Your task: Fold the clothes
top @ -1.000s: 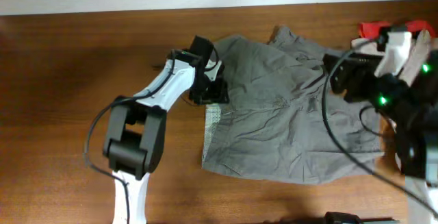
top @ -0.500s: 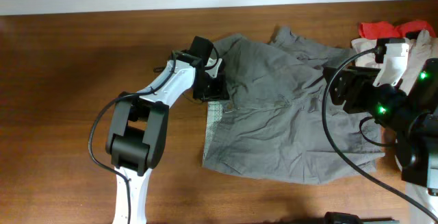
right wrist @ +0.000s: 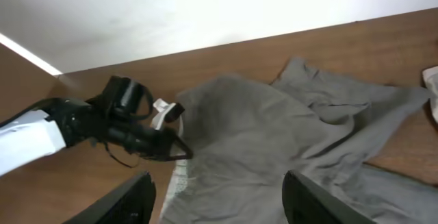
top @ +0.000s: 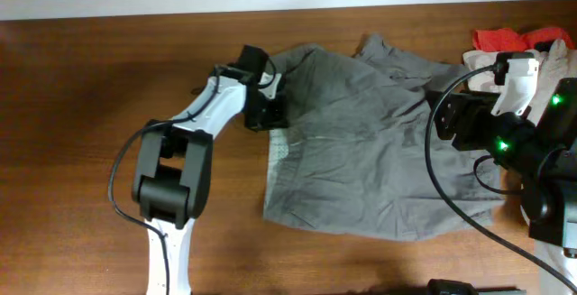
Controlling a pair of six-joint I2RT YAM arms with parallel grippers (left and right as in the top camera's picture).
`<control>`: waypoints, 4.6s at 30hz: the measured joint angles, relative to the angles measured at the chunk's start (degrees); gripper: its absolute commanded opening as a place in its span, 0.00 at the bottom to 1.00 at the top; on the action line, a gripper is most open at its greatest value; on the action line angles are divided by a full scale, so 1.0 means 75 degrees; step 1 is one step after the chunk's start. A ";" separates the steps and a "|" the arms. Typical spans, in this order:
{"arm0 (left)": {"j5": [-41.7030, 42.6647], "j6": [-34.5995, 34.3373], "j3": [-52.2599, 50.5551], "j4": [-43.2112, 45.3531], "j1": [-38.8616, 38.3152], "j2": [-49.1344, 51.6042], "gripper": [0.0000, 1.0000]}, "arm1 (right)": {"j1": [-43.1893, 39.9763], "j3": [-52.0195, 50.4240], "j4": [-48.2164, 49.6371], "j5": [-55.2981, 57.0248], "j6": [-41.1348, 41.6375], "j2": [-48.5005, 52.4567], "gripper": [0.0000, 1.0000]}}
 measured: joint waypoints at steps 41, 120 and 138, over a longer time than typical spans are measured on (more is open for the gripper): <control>-0.1757 0.1513 -0.0009 -0.2075 0.2608 -0.0857 0.00 | 0.0743 -0.0006 0.5196 -0.0504 0.1813 0.7426 0.73; -0.1547 0.2617 0.1361 -0.5004 -0.0930 0.0621 0.01 | 0.1428 0.0058 0.5470 0.0178 -0.0597 0.7224 0.79; -0.1300 0.2506 0.0784 -0.4666 -0.1466 0.0621 0.01 | 0.1428 0.0067 0.7020 0.0143 -0.1072 0.8472 0.79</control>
